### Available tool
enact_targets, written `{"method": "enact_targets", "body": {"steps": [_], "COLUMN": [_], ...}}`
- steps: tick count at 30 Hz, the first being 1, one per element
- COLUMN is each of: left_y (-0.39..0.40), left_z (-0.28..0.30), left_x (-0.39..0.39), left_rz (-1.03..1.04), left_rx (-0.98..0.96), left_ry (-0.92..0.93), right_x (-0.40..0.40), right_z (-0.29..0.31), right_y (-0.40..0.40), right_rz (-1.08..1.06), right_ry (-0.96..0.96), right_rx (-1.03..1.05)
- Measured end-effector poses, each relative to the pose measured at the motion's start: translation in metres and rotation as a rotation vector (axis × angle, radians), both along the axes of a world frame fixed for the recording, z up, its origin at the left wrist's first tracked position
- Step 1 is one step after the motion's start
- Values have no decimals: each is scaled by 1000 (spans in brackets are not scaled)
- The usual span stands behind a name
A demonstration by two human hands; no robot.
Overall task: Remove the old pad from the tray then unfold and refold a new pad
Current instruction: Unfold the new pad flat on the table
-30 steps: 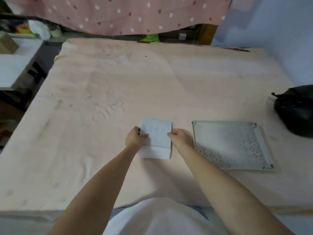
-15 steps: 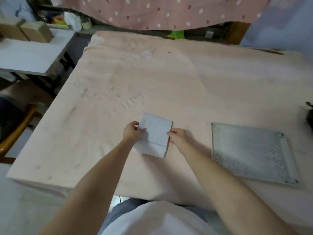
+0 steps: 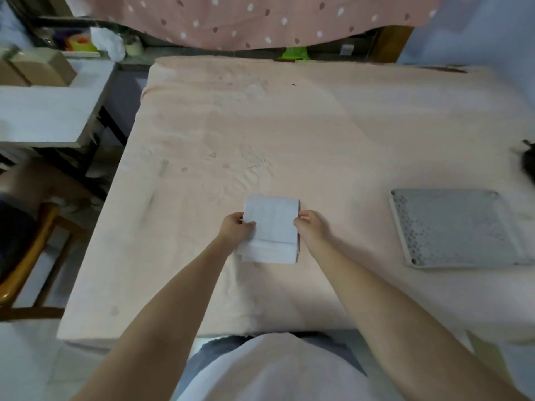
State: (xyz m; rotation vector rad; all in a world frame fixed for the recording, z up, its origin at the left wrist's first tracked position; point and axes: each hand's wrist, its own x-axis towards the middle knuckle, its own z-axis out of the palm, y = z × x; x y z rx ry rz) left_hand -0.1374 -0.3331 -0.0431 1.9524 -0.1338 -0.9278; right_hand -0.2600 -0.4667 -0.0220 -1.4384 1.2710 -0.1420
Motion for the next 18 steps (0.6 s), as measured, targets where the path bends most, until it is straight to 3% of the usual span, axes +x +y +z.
{"method": "enact_targets", "body": {"steps": [6,14,18], "left_y": [1,-5,-9], "left_z": [10,11,7], "left_x": [-2,5,9], "left_rz": [-240,-120,-15], "left_rx": [259,205,91], "left_ry": [-255,-320,-198], "right_x": [-6,-4,-5], "right_z": [3,10,6], "right_y": [8,-14,-20], "right_rz": [33,94,132], "right_ry": [-36,-51,-55], "right_rx": [-13,-43,-20]}}
